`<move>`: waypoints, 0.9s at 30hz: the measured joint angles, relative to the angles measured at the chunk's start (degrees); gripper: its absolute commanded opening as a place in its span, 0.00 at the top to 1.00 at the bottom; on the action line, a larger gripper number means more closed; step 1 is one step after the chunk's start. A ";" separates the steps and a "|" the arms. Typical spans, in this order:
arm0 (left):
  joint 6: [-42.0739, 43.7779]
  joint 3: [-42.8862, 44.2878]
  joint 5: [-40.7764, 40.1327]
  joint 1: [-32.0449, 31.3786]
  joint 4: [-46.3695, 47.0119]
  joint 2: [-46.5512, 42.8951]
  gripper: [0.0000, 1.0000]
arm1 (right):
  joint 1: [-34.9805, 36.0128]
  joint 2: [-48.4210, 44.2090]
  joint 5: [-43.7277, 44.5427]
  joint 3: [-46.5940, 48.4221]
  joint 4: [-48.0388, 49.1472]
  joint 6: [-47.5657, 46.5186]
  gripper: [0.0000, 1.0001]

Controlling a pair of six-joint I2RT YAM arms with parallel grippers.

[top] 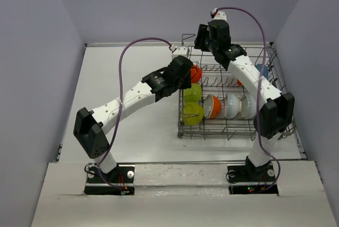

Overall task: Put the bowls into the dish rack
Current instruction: Reset both arms

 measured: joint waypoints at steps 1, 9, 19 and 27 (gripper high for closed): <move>-0.04 0.00 0.00 -0.11 0.20 -0.15 0.52 | 0.00 -1.03 0.02 -0.83 0.04 0.00 0.43; -0.07 0.31 -0.52 -0.72 1.81 -1.73 0.38 | 0.00 -9.20 0.31 -6.82 -0.07 -0.04 0.39; 0.13 0.31 -3.37 -0.87 2.86 -4.94 0.11 | 0.00 -17.81 0.09 -12.46 0.17 -0.02 0.34; 2.43 0.31 -8.85 -0.87 2.29 -9.35 0.01 | 0.00 -26.56 -1.97 -18.53 0.52 0.07 0.00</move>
